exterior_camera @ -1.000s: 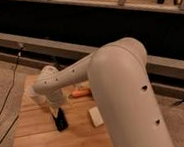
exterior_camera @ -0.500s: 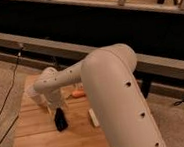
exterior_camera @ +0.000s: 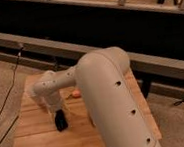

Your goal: Place the eraser on the white sponge

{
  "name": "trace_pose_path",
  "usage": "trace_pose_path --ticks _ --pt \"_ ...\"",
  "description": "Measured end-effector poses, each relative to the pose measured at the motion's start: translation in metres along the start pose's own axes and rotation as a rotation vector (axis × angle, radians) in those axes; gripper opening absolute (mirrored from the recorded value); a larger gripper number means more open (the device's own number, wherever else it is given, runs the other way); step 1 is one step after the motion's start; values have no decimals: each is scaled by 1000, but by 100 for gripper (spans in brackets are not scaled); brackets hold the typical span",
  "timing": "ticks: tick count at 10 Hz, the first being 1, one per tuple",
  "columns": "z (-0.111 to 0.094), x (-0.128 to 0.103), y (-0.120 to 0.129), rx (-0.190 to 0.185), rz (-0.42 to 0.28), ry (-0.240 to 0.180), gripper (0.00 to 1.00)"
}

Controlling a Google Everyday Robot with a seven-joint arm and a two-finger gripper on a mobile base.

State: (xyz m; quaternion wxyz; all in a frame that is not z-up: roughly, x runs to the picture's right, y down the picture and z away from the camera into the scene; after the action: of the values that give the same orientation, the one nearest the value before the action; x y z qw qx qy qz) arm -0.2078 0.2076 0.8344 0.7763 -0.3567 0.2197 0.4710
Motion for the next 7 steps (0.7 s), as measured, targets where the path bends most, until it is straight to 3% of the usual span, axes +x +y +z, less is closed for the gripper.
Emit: trace_pose_path --ticks 5,7 --pt "7 -3 8 6 -3 19 64" --pt "9 -5 8 12 -4 19 50"
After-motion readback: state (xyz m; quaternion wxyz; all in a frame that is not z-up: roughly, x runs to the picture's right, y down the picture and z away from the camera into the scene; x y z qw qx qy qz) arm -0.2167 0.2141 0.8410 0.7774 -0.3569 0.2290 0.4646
